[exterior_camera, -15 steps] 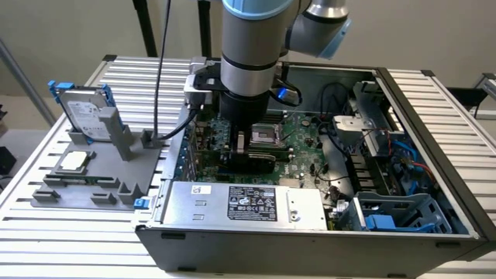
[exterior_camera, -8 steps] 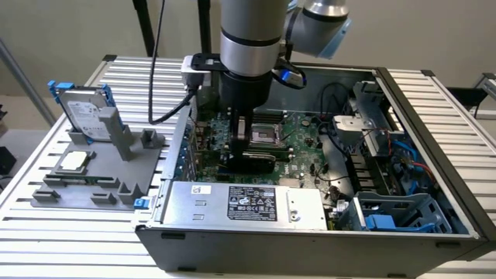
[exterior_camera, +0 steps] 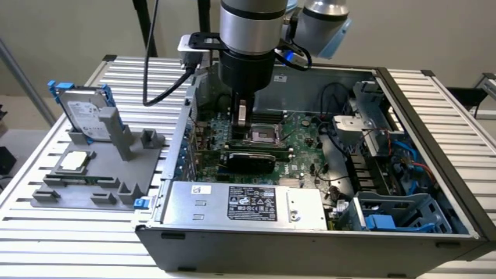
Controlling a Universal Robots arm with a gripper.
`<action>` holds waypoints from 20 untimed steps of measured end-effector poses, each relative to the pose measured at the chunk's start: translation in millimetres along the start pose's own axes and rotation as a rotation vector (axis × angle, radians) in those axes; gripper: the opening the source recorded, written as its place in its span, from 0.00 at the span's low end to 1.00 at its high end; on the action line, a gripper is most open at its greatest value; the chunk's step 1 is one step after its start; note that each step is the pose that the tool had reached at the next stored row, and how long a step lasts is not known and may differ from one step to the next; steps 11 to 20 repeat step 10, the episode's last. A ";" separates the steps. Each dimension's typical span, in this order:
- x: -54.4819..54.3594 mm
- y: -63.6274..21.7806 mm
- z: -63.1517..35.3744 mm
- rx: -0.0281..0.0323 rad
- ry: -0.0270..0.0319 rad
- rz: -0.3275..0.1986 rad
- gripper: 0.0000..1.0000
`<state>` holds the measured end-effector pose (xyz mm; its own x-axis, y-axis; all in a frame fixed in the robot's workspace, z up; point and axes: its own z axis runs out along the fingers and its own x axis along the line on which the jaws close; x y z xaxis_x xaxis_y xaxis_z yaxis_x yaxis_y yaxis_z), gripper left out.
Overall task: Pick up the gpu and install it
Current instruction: 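Press down on the gpu until it lock into place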
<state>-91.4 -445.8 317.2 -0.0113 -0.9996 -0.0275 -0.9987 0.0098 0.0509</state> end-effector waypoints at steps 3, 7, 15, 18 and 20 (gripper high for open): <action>0.0 0.0 0.0 -0.0003 -0.0001 0.000 0.11; 0.0 0.0 -0.1 -0.0020 0.0001 0.000 0.11; 0.0 0.0 -0.1 -0.0035 0.0001 0.000 0.11; 0.0 0.0 -0.1 -0.0035 0.0001 0.000 0.11; 0.0 0.0 -0.1 -0.0035 0.0001 0.000 0.11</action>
